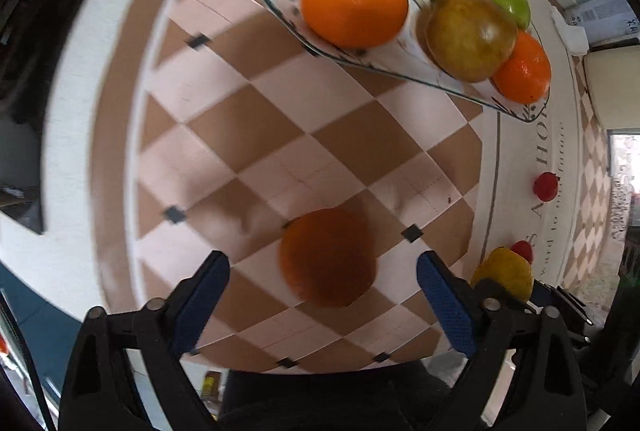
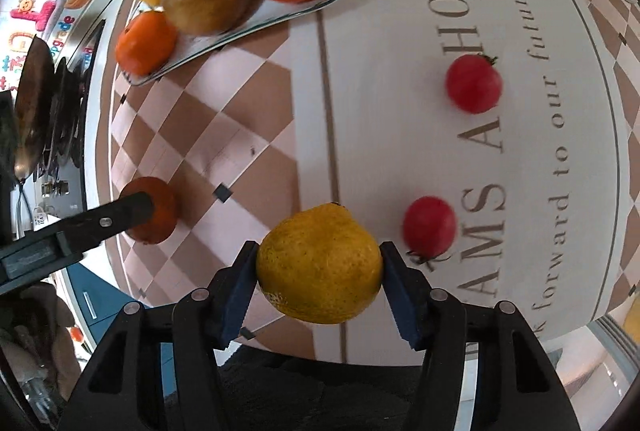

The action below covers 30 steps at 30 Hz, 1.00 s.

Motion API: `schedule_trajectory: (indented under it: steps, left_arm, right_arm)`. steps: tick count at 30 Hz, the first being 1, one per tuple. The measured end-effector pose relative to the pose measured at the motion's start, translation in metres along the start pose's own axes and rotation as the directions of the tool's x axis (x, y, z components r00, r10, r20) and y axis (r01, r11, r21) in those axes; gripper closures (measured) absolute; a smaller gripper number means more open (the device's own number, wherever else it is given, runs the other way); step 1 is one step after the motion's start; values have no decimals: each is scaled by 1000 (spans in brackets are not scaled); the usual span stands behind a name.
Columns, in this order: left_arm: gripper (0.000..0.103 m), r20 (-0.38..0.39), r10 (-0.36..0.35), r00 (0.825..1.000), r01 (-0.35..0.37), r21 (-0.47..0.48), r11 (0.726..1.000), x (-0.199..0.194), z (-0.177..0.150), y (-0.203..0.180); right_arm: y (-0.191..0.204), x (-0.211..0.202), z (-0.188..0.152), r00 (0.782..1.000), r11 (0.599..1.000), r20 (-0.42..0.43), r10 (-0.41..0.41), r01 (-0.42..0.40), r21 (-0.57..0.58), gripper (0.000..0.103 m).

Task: Organize fruits
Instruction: 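Grasp the tangerine with the left gripper while the right gripper grasps the lemon, then carry the tangerine and lemon onto the plate and open both grippers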

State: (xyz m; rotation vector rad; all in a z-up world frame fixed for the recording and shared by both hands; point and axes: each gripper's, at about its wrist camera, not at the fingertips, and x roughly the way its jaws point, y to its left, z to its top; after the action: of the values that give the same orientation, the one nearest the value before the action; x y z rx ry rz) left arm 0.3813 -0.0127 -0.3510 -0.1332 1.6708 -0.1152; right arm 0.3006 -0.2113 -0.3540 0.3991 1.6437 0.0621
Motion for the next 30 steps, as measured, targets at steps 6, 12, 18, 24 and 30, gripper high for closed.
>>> schedule_trajectory:
  steps: [6,12,18,24,30]
  left_arm:
    - [51,-33,-45,998,44,-32,999,21,4,3]
    - [51,-15,-25,1000,25,-19,999,22,2,-4]
    - [51,-6,-7,1000,7,-3,1000,23,2,-20]
    - [52,3,6,1000,-6,4,1000,23,-9,-30]
    - [52,37,-51,998,52,-25,998,-6,-10,-25]
  right_arm:
    - [0,8,1,1000,1000,-8,16,-16,20,40]
    - [-16,6,8,999,999,-27,40,-39,26,40]
    - [-11,9,10,999,1000,-41,27,-27,-5,40]
    - [-4,9,8,999,999,-36,10,-12,-53,40]
    - [0,-5,15,998,997,-19,56,-57,-60,40]
